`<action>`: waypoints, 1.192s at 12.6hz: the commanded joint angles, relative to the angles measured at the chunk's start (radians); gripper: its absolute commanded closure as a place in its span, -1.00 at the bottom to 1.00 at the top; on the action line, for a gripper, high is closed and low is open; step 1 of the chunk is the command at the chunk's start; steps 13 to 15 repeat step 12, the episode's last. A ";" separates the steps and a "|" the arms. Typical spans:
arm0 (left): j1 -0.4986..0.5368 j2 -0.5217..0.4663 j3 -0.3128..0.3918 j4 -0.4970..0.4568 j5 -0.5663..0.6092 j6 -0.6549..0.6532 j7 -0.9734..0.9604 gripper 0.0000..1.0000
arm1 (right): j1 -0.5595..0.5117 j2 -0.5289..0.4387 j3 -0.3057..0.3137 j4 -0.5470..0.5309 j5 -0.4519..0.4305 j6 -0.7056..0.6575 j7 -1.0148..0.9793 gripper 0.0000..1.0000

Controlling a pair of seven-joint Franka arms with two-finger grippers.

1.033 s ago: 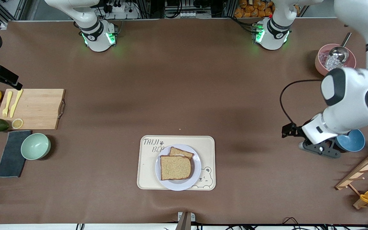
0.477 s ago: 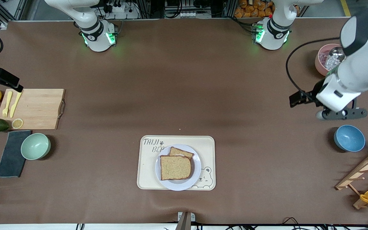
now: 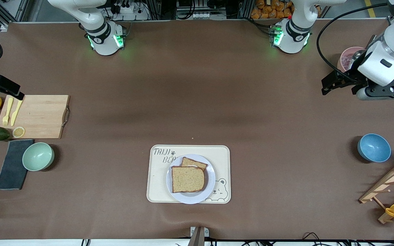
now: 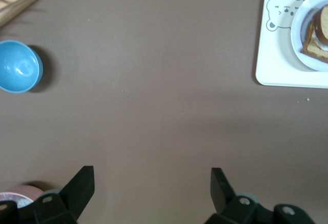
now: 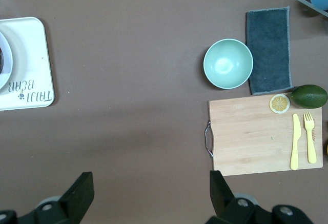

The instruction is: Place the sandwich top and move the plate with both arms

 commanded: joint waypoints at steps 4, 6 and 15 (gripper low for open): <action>0.007 0.007 0.000 0.015 0.028 -0.011 0.149 -1.00 | 0.023 0.009 -0.014 0.035 -0.015 -0.033 0.018 -1.00; 0.010 0.005 -0.002 0.015 0.028 -0.013 0.137 -1.00 | 0.024 0.007 -0.014 0.035 -0.015 -0.032 0.018 -1.00; 0.026 0.000 0.000 0.012 0.030 -0.014 0.137 -1.00 | 0.023 0.006 0.000 0.035 -0.017 -0.035 0.019 -1.00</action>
